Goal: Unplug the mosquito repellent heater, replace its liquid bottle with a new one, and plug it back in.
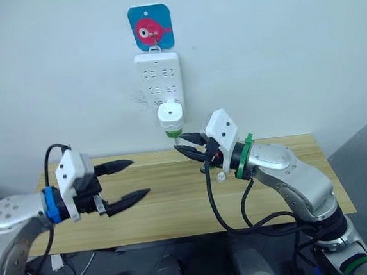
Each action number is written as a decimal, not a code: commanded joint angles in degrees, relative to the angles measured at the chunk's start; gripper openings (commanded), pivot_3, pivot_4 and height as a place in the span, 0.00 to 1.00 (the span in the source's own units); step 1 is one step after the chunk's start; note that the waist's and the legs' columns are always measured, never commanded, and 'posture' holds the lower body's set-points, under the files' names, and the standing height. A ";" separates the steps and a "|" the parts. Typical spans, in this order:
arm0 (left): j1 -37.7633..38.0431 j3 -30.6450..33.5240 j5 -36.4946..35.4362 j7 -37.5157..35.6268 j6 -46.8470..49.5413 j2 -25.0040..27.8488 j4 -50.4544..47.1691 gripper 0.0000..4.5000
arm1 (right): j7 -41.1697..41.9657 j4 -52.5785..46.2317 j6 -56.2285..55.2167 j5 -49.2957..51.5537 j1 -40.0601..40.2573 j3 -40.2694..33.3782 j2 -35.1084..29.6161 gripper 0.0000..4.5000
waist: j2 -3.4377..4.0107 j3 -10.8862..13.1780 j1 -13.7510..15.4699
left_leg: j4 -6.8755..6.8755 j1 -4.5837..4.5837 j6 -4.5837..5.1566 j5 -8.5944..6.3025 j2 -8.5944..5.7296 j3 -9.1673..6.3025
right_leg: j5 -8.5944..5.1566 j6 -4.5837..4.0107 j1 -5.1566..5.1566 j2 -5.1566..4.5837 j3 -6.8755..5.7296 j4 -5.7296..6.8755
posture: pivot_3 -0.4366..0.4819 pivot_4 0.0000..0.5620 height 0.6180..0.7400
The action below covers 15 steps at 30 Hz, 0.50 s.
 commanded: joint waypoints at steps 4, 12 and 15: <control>3.68 0.09 0.60 7.86 -1.93 -5.65 -7.50 1.00 | -3.63 6.83 -7.97 -6.09 -0.65 2.11 4.37 0.01 | -0.04 -0.03 0.16 | -0.01 0.05 0.00 0.00 0.01 0.01 | 0.00 -0.01 0.02 0.02 0.02 0.02 | 0.47 0.26 0.88; 3.82 -2.59 4.85 9.95 -5.16 -6.37 -7.43 1.00 | -6.12 11.02 -10.45 -9.66 -1.32 1.13 8.17 0.01 | -0.03 -0.03 0.95 | -0.01 0.04 0.00 0.00 0.00 0.01 | 0.00 -0.01 0.01 0.03 0.01 0.01 | 0.47 0.26 0.88; 3.08 -2.99 4.69 10.59 -5.11 -6.40 -7.20 1.00 | -5.98 11.71 -10.56 -10.13 -1.74 0.91 8.69 0.01 | -0.03 -0.02 1.03 | -0.01 0.04 0.00 0.00 0.00 0.00 | 0.00 -0.01 0.01 0.03 0.00 0.01 | 0.47 0.26 0.88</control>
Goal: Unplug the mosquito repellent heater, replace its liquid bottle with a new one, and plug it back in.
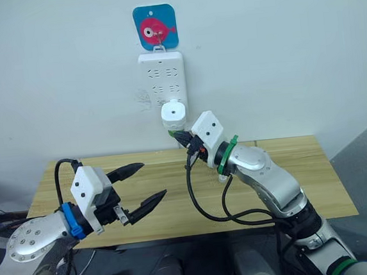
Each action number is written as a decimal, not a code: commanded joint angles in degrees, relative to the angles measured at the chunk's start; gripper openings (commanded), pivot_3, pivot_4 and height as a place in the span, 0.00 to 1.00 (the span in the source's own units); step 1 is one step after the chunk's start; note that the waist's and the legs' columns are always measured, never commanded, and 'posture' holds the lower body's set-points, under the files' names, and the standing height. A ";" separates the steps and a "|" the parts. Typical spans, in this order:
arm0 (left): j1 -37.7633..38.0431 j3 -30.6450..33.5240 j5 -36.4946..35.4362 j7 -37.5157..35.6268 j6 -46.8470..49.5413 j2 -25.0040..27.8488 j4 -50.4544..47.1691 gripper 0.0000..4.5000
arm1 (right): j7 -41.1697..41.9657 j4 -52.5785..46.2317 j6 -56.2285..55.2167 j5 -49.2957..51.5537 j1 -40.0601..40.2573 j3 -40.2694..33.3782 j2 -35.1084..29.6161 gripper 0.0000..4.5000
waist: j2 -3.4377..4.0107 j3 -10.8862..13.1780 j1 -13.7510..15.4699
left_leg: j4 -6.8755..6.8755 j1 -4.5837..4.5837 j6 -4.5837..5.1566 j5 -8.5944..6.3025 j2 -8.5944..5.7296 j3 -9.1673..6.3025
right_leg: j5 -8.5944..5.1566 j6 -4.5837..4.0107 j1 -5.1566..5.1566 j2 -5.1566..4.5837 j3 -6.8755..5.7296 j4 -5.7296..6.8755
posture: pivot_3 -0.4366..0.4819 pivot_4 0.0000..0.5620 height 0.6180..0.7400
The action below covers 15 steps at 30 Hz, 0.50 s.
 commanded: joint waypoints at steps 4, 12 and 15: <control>-0.70 -0.95 0.59 1.01 -1.48 -0.11 -1.06 1.00 | -0.83 0.12 -1.35 -1.31 -1.86 -1.54 1.82 0.01 | 0.00 0.00 0.00 | -0.01 0.00 0.00 0.00 0.00 0.01 | 0.00 0.00 0.00 0.00 0.01 -0.01 | 0.47 0.26 0.88; -1.25 -1.92 0.46 1.66 -1.45 -0.05 -0.95 1.00 | -2.13 1.10 -0.31 -2.40 -2.59 -2.34 2.97 0.01 | 0.00 0.00 -0.01 | -0.01 -0.01 0.00 0.00 0.00 0.01 | 0.00 0.00 0.00 0.00 0.01 -0.01 | 0.47 0.27 0.88; -1.21 -1.99 0.24 1.69 -1.22 -0.04 -1.11 1.00 | -1.88 0.85 0.63 -2.11 -2.51 -2.34 3.05 0.01 | 0.00 0.00 -0.01 | -0.01 0.00 0.00 0.00 0.00 0.01 | 0.00 0.00 0.00 0.00 0.01 -0.01 | 0.47 0.27 0.88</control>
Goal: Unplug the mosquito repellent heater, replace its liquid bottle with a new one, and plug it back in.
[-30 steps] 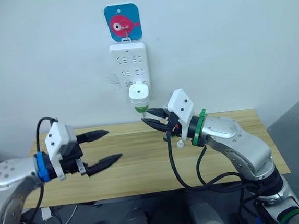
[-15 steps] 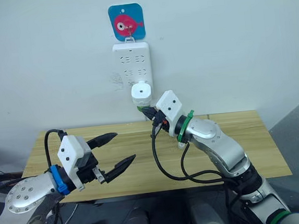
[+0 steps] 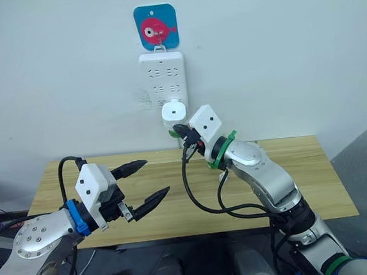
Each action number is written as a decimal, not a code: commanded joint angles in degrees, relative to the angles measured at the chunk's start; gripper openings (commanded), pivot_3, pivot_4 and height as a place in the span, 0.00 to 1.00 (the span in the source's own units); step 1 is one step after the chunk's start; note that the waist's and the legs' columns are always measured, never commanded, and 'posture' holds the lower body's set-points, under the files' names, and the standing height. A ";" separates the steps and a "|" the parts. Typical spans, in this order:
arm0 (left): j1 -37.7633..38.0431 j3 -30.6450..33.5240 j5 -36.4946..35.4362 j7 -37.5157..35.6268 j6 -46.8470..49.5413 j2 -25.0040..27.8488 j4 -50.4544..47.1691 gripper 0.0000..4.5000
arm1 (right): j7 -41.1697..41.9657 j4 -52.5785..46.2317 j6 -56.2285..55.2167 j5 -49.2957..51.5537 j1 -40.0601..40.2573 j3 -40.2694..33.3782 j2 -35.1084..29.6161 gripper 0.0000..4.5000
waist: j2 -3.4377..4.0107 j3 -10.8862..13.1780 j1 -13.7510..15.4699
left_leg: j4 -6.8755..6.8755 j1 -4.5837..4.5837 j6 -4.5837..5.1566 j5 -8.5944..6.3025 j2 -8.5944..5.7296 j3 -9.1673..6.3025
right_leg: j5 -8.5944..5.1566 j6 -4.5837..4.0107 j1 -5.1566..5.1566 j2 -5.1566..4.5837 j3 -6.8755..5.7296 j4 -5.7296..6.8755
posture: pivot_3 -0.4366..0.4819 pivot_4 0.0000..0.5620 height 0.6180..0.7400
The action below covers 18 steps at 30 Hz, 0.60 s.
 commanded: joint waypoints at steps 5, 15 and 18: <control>-1.03 -0.41 -0.10 0.59 -0.61 0.13 -0.66 1.00 | 0.04 -1.48 0.89 -0.27 -0.63 -0.53 0.66 0.01 | 0.00 0.00 0.00 | 0.00 0.00 0.00 0.00 0.00 0.00 | 0.00 0.00 0.00 0.00 0.00 0.00 | 0.47 0.28 0.88; -1.62 -0.88 -0.04 0.52 -0.64 0.40 -0.21 1.00 | -1.37 -1.65 1.64 -0.50 -0.57 -0.70 2.42 0.01 | 0.01 0.01 -0.01 | -0.01 0.00 0.00 0.00 0.00 0.00 | 0.00 0.00 0.00 0.01 0.00 -0.01 | 0.47 0.28 0.88; -1.80 -0.93 -0.06 0.37 -0.63 0.54 -0.05 1.00 | -2.41 -1.03 1.92 -0.83 -0.86 -1.41 3.26 0.01 | 0.01 0.01 -0.01 | -0.02 0.00 0.00 0.00 0.00 -0.01 | 0.00 -0.01 0.00 0.01 -0.01 -0.01 | 0.47 0.28 0.88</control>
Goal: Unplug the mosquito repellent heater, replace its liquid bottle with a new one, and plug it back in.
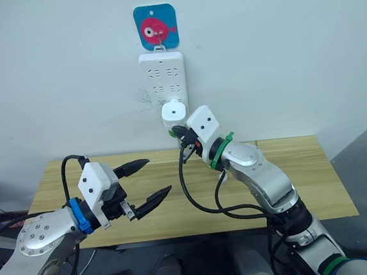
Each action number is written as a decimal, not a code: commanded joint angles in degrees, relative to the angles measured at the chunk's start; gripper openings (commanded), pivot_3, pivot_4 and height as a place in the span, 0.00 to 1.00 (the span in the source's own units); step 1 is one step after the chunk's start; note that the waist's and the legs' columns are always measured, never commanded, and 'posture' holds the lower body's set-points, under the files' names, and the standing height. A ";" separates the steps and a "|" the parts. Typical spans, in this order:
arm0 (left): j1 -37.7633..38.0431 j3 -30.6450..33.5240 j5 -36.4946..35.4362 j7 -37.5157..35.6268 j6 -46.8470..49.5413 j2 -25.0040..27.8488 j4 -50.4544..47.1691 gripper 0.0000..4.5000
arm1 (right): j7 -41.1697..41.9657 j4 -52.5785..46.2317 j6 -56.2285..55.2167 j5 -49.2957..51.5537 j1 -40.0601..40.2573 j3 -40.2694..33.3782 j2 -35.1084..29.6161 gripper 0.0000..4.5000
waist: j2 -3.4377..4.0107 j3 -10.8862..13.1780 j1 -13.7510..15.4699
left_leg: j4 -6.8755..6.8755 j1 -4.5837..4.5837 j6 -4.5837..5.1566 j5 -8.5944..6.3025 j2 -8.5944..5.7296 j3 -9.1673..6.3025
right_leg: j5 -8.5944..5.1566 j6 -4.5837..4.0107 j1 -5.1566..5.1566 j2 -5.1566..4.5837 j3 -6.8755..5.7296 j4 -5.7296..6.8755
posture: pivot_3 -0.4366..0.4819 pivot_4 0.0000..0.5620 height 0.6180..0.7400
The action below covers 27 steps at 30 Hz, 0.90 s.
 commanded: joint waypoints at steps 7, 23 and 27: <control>-0.96 0.42 -0.11 -0.31 -0.62 0.84 0.00 1.00 | -2.60 0.67 -0.16 -1.53 -1.40 -3.01 0.23 0.01 | 0.00 0.00 0.02 | 0.01 0.00 0.00 0.00 0.00 0.00 | 0.00 0.00 0.00 0.00 0.01 -0.01 | 0.47 0.29 0.88; -2.25 -0.17 0.02 -0.30 -0.61 0.76 0.77 1.00 | -6.32 1.98 -2.19 -1.94 -2.23 -5.74 2.16 0.01 | 0.00 0.00 0.24 | 0.02 0.00 -0.01 0.01 -0.01 -0.04 | 0.00 -0.01 0.01 0.00 -0.02 0.01 | 0.46 0.28 0.88; -2.60 -0.51 -0.25 -0.27 -0.46 0.56 1.20 1.00 | -0.75 -0.54 -0.34 1.75 -1.57 -5.07 0.73 0.01 | 0.00 0.00 0.35 | 0.02 -0.01 -0.02 0.01 -0.01 -0.06 | 0.00 -0.01 0.01 0.00 -0.04 0.01 | 0.46 0.27 0.88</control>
